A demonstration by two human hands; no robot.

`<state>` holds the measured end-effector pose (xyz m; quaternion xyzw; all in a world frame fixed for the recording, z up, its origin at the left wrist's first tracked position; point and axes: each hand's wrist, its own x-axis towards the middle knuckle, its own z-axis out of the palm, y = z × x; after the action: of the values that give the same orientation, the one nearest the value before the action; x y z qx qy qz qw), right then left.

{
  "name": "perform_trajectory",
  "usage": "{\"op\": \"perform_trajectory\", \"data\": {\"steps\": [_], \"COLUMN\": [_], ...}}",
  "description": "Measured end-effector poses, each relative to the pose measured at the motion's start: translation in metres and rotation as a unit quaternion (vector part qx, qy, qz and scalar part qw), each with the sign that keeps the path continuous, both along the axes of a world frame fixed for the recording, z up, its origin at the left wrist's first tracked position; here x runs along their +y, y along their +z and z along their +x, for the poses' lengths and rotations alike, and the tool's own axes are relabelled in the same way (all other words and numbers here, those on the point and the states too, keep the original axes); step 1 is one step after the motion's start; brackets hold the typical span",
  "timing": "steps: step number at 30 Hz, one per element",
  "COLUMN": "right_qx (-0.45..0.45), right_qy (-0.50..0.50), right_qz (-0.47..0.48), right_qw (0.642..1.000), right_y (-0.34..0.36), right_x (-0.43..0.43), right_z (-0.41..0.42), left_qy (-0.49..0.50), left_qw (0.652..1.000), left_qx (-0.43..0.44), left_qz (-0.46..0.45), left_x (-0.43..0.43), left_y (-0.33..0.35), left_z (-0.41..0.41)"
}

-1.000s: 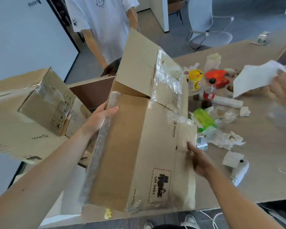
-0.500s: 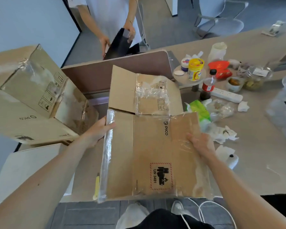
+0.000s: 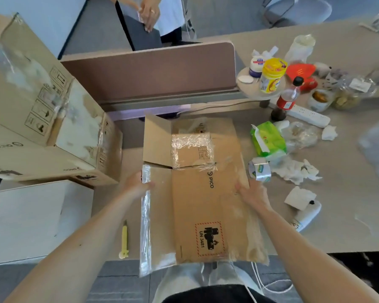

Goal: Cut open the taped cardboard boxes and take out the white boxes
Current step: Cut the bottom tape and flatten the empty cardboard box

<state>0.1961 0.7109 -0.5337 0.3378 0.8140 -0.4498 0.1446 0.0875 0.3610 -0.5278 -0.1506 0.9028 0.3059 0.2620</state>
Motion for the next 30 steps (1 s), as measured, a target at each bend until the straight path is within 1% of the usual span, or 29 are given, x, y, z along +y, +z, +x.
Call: {"op": "perform_trajectory", "data": {"steps": [3,5,7,9,14,17,19,21,24,26,30], "right_qx": [-0.027,-0.043,-0.055,-0.059,-0.073,-0.039,-0.003,0.036,0.072,0.061,0.006], "right_qy": [0.007,-0.010,-0.030,-0.024,0.019,0.039,0.064,0.083,0.129,0.171,0.241], "right_qz": [0.001,0.013,0.036,0.069,0.163,0.193,0.205,0.210,0.216,0.234,0.276], "right_qw": [1.000,0.999,0.997,0.996,0.984,0.980,0.977,0.973,0.965,0.955,0.930], "right_y": [-0.012,-0.017,-0.021,-0.024,-0.026,-0.029,-0.028,-0.026,-0.026,-0.033,-0.059], "right_x": [-0.010,-0.014,-0.014,-0.012,-0.012,-0.019,-0.026,-0.033,-0.041,-0.040,-0.035], "right_z": [-0.005,-0.006,-0.006,-0.004,-0.003,-0.017,-0.037,-0.066,-0.122,-0.159,-0.221], "left_qy": [-0.010,-0.011,-0.009,-0.018,-0.031,-0.030,-0.047,-0.077,-0.148,-0.191,-0.257], "left_qw": [1.000,0.999,0.998,0.998,0.995,0.992,0.990,0.987,0.977,0.971,0.951], "left_qx": [-0.008,-0.013,-0.024,-0.029,-0.008,0.033,0.070,0.104,0.130,0.102,0.025], "left_qz": [-0.024,-0.042,-0.052,-0.055,-0.091,-0.118,-0.116,-0.092,-0.081,-0.100,-0.169], "left_x": [-0.007,-0.013,-0.021,-0.026,-0.033,-0.028,-0.018,-0.007,0.016,0.035,0.063], "left_y": [-0.010,-0.018,-0.028,-0.036,-0.049,-0.051,-0.050,-0.049,-0.052,-0.056,-0.073], "left_z": [-0.004,-0.008,-0.012,-0.014,-0.028,-0.043,-0.055,-0.071,-0.104,-0.128,-0.169]}}
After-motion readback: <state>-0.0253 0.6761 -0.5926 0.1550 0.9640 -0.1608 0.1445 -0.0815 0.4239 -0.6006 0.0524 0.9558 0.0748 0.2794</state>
